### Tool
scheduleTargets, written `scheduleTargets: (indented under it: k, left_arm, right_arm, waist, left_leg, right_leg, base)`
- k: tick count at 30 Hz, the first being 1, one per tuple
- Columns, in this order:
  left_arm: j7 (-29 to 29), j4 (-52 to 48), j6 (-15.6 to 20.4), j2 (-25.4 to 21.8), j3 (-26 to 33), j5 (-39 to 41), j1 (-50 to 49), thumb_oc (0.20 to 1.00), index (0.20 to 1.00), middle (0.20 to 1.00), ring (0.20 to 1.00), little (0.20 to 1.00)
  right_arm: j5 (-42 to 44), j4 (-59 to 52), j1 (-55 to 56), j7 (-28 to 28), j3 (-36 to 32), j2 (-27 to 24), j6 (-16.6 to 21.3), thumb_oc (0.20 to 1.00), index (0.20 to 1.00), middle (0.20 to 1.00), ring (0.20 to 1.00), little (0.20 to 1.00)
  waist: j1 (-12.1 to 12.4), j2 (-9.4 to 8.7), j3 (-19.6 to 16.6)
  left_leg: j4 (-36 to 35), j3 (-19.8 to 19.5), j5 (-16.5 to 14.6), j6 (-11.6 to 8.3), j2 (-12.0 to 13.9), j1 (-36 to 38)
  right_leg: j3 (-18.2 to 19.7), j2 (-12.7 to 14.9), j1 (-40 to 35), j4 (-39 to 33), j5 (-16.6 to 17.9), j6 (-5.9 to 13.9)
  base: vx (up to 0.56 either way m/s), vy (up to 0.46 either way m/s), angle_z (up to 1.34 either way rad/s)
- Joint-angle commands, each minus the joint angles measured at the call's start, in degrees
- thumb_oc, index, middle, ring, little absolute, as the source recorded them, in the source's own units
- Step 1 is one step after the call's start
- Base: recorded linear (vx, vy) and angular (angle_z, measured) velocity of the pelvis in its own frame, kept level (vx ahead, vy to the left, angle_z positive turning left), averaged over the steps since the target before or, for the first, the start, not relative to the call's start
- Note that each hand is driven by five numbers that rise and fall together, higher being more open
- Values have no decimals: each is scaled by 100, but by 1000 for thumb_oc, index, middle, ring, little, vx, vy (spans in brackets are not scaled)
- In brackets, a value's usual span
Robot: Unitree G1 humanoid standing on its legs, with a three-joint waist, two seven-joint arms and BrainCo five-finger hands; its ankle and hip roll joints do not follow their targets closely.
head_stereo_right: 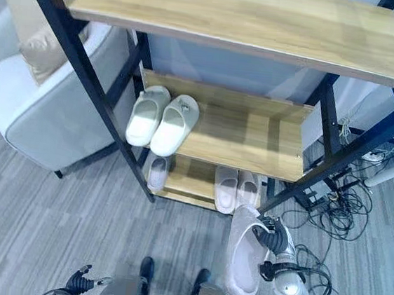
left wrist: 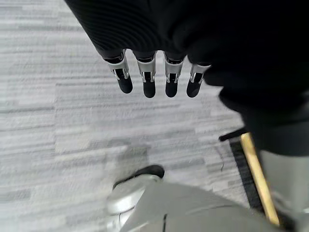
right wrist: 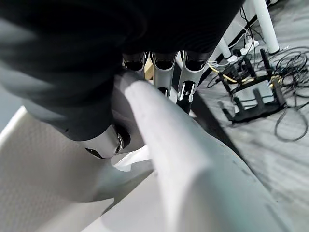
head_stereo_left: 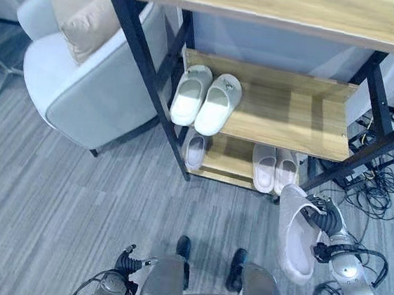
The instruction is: Arrange the slippers neatly on the shoe rack.
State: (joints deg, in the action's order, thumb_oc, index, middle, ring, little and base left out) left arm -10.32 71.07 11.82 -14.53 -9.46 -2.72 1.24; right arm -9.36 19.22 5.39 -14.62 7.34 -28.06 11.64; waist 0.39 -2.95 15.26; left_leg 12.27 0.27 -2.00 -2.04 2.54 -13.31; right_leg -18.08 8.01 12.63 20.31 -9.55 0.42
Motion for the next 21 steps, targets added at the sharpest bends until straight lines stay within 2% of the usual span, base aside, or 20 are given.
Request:
scheduleTargets:
  k: [1,2,3,4,5,6,7,8,9,10,13,14,15,18,19,21]
  left_arm:
    - [-39,38,91,35,-68,327,94,1000,1000,1000,1000,1000]
    - [-47,5,110,17,-67,439,171,1000,1000,1000,1000,1000]
    - [-213,-251,249,-32,-42,934,303,1000,1000,1000,1000,1000]
    - [-213,-251,249,-32,-42,934,303,1000,1000,1000,1000,1000]
    - [-322,-499,385,-50,43,1481,440,1000,1000,1000,1000,1000]
    - [-374,-714,491,-94,23,1662,492,1000,1000,1000,1000,1000]
    - [-337,-989,586,-104,22,1902,502,1000,1000,1000,1000,1000]
    - [-381,-1160,690,-121,34,2252,573,1000,1000,1000,1000,1000]
    - [-431,-1204,748,-141,26,2362,673,1000,1000,1000,1000,1000]
    - [-531,-1295,833,-142,29,2572,859,1000,1000,1000,1000,1000]
    - [-566,-1471,923,-128,96,2973,934,1000,1000,1000,1000,1000]
    - [-540,-1450,937,-144,13,3055,945,1000,1000,1000,1000,1000]
    - [-545,-1473,942,-166,-70,3017,942,1000,1000,1000,1000,1000]
    - [-678,-1576,993,-208,-178,2984,889,1000,1000,1000,1000,1000]
    - [-799,-1586,1040,-207,-212,3018,821,1000,1000,1000,1000,1000]
    - [-902,-1658,1072,-205,-252,3110,792,1000,1000,1000,1000,1000]
  right_arm:
    - [-162,-436,-375,-88,273,-77,252,200,200,200,200,200]
    - [-137,-361,-559,-95,356,-91,240,200,200,200,200,200]
    - [-160,-358,-1010,-134,625,-231,231,200,200,200,200,200]
    - [-160,-358,-1010,-134,625,-231,231,200,200,200,200,200]
    - [-268,-498,-1408,-208,874,-367,230,200,200,200,200,200]
    - [-440,-576,-1714,-280,1022,-509,204,200,200,200,200,200]
    - [-545,-692,-1944,-332,1120,-649,207,200,200,200,200,200]
    - [-629,-772,-2433,-409,1288,-797,213,200,200,200,200,200]
    - [-663,-832,-2739,-456,1379,-828,193,200,200,200,200,200]
    - [-661,-871,-3210,-527,1534,-821,162,200,200,200,200,200]
    - [-758,-741,-3797,-685,1680,-794,30,200,200,200,200,200]
    - [-765,-491,-4167,-875,1714,-745,-12,200,200,200,200,200]
    - [-774,-436,-4307,-955,1723,-725,-20,200,200,200,200,200]
    - [-830,-123,-4795,-1245,1674,-799,-64,200,200,200,200,200]
    - [-925,-7,-5087,-1513,1608,-835,-125,200,200,200,200,200]
    - [-940,166,-5394,-1834,1529,-883,-164,200,200,200,200,200]
  waist:
    - [132,-121,-45]
    - [142,-122,15]
    - [242,-92,166]
    - [242,-92,166]
    - [315,-60,271]
    - [365,-37,356]
    - [402,-12,366]
    - [431,28,402]
    - [456,46,427]
    - [471,87,449]
    - [472,185,363]
    - [509,296,358]
    - [505,321,309]
    - [563,483,328]
    - [592,558,400]
    - [626,637,486]
  left_leg:
    - [709,-437,-597,-16,-89,-374]
    - [867,-462,-603,-33,-68,-547]
    - [1451,-551,-764,-39,-75,-1074]
    - [1451,-551,-764,-39,-75,-1074]
    - [2168,-629,-1020,7,-84,-1611]
    - [2709,-680,-1215,34,-94,-1987]
    - [3224,-665,-1586,51,-71,-2259]
    - [4012,-632,-1864,73,-88,-2833]
    - [4498,-595,-2026,72,-100,-3214]
    - [5281,-585,-2309,94,-121,-3845]
    - [6541,-638,-2767,181,-131,-4915]
    - [7456,-667,-3061,255,-155,-5502]
    - [7864,-681,-3179,278,-164,-5834]
    - [9090,-706,-3510,323,-237,-6560]
    - [9755,-778,-3707,316,-301,-6899]
    - [10358,-826,-3852,289,-379,-7207]
  right_leg:
    - [416,325,55,-51,305,412]
    - [411,368,224,155,245,410]
    - [416,461,741,813,-29,379]
    - [416,461,741,813,-29,379]
    - [445,531,1248,1566,-383,280]
    - [482,602,1624,2091,-556,220]
    - [607,603,1919,2552,-906,224]
    - [786,643,2506,3269,-1229,97]
    - [839,703,2868,3653,-1380,41]
    - [1027,744,3517,4407,-1689,-37]
    - [1276,843,4668,5715,-2068,-92]
    - [1470,829,5307,6627,-2288,-120]
    - [1510,834,5636,7015,-2418,-143]
    - [1672,827,6406,8224,-2661,-121]
    - [1872,791,6756,8954,-2854,-116]
    - [2056,813,7070,9619,-2958,-95]
  base:
    - [-158,-85,40]
    - [-212,-99,37]
    - [-164,-67,36]
    - [-185,-81,32]
    - [-121,-51,25]
    - [-69,-87,34]
    - [-48,-56,35]
    - [-36,-56,28]
    - [-134,-33,-5]
    - [-100,-25,-15]
    - [-22,21,3]
    - [40,49,-2]
    - [60,73,-2]
    - [100,60,-18]
    - [128,39,-10]
    - [111,32,1]
